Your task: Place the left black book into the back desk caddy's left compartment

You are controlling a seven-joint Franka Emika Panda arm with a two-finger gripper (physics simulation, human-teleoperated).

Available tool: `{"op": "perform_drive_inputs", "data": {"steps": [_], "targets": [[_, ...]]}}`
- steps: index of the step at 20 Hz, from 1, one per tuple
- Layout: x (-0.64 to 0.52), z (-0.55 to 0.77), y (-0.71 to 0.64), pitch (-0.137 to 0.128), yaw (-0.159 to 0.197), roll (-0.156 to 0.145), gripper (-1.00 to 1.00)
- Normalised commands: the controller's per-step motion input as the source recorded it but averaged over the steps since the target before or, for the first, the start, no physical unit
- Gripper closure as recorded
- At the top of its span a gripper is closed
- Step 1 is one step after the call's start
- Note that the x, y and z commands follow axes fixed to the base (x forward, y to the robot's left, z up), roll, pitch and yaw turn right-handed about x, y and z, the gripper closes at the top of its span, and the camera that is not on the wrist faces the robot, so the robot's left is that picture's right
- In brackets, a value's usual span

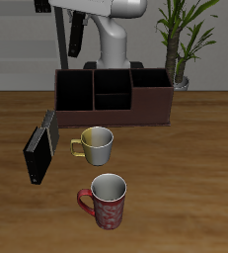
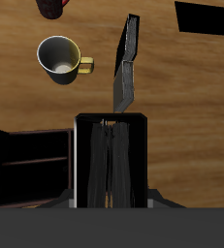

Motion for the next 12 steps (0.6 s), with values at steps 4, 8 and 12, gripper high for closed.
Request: {"op": "perform_drive_inputs", "data": {"steps": [4,8,12], "targets": [[0.01,-0.07,0.07,-0.001,-0.002,0.004,1.0],[-0.06,-0.05,0.02,-0.014,-0.015,-0.023,1.0],[-0.06,-0.12,0.09,-0.009,-0.01,-0.032,1.0]]}}
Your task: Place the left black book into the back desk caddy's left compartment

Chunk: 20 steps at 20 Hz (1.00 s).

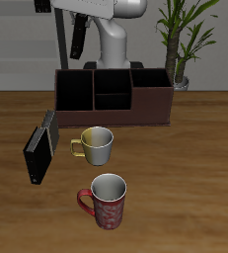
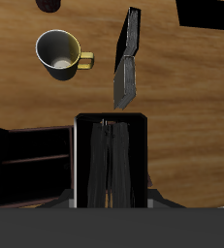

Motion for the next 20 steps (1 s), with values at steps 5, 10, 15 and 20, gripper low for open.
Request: {"op": "perform_drive_inputs", "data": {"steps": [5,10,15,20], "targets": [[0.02,-0.19,0.12,-0.004,0.044,0.019,1.0],[0.05,-0.13,-0.03,0.007,-0.002,-0.009,1.0],[0.01,-0.09,-0.08,0.002,-0.002,-0.022,1.0],[0.03,-0.11,-0.11,0.015,-0.027,-0.021,1.0]]}}
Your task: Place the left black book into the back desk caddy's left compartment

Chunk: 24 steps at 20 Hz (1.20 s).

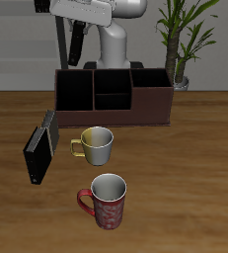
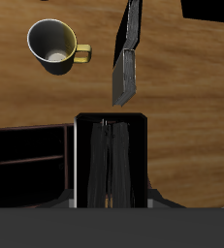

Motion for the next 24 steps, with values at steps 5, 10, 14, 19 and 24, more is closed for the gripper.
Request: {"op": "perform_drive_inputs", "data": {"steps": [5,10,14,19,24], "targets": [[0.06,-0.17,0.0,0.024,-0.012,0.006,1.0],[0.02,-0.11,0.05,0.009,-0.016,0.007,1.0],[-0.03,-0.07,0.08,0.0,0.003,0.01,1.0],[-0.01,-0.23,0.07,0.012,0.014,-0.002,1.0],[0.0,-0.25,-0.01,0.018,0.01,-0.016,1.0]]}}
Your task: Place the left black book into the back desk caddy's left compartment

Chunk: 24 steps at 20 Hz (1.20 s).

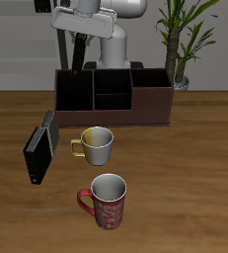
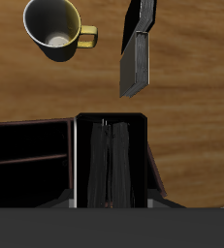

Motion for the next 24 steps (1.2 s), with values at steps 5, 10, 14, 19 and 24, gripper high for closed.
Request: {"op": "perform_drive_inputs", "data": {"steps": [5,10,14,19,24], "targets": [[0.01,-0.2,-0.01,0.02,0.006,-0.003,1.0],[0.0,-0.11,-0.01,0.015,-0.004,0.001,1.0],[0.02,-0.16,0.02,0.013,0.007,0.003,1.0],[0.02,-0.14,0.0,0.02,-0.009,0.008,1.0],[0.0,-0.11,0.03,0.003,0.004,0.005,1.0]]}}
